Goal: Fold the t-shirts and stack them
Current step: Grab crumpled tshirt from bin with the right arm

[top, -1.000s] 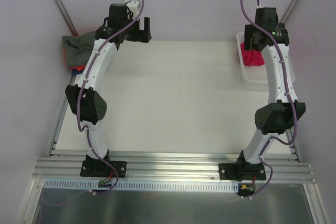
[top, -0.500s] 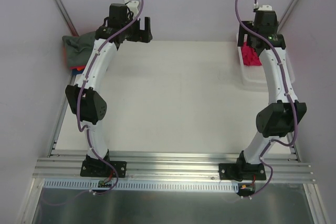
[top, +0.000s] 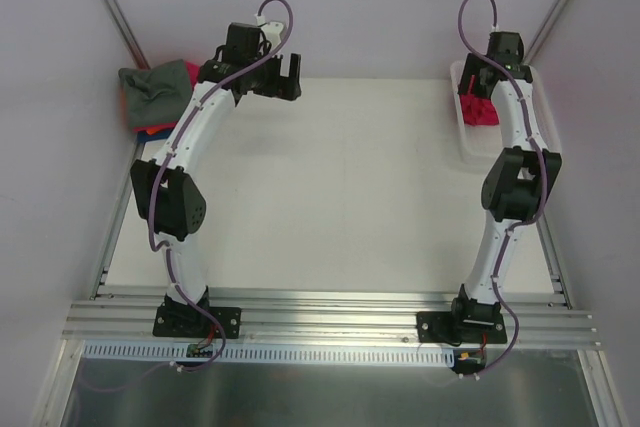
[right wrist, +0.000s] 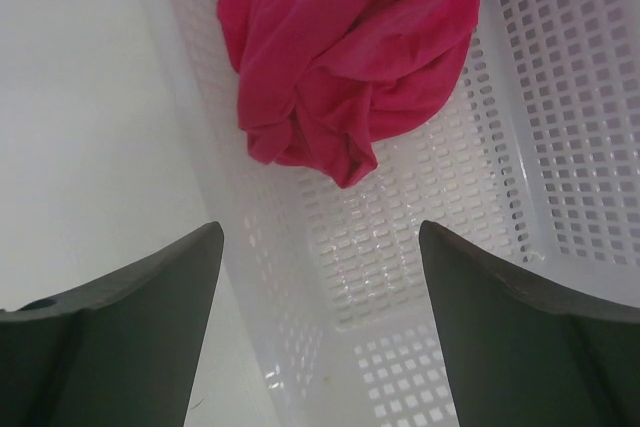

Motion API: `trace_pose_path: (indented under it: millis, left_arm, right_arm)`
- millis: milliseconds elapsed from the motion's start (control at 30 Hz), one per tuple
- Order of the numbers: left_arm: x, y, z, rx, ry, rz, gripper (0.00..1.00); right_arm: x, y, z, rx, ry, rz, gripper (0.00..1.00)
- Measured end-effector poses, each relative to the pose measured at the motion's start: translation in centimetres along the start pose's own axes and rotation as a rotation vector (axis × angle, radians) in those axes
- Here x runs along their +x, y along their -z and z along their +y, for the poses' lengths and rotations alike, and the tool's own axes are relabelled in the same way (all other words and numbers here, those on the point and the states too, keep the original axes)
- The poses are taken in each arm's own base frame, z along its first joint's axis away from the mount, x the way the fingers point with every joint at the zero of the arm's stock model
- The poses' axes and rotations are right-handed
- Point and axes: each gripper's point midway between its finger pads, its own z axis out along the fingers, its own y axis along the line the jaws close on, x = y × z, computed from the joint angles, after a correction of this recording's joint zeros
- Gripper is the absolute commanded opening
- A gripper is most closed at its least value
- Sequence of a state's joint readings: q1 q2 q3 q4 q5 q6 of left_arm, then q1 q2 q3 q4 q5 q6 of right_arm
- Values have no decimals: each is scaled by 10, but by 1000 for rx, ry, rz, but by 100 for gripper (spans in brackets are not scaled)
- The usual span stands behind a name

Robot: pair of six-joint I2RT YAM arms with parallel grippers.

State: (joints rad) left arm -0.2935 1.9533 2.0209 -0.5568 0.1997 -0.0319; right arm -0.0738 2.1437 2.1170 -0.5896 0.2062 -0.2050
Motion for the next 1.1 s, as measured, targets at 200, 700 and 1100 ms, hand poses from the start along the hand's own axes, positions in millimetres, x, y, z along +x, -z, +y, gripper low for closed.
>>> trace_pose_path:
  millis: [200,700,1100]
  left_arm:
    - [28,-8,4,-5,14,71,99]
    - [43,2,4,-7,-32,107,99]
    - [46,-1,-9,-15,-90,114,99]
  right_arm:
    - [14,-41,-20,23,-24,38,85]
    - [-9,-88,-13,23,-32,-75,53]
    - [13,-115,-8,13,-25,-37,1]
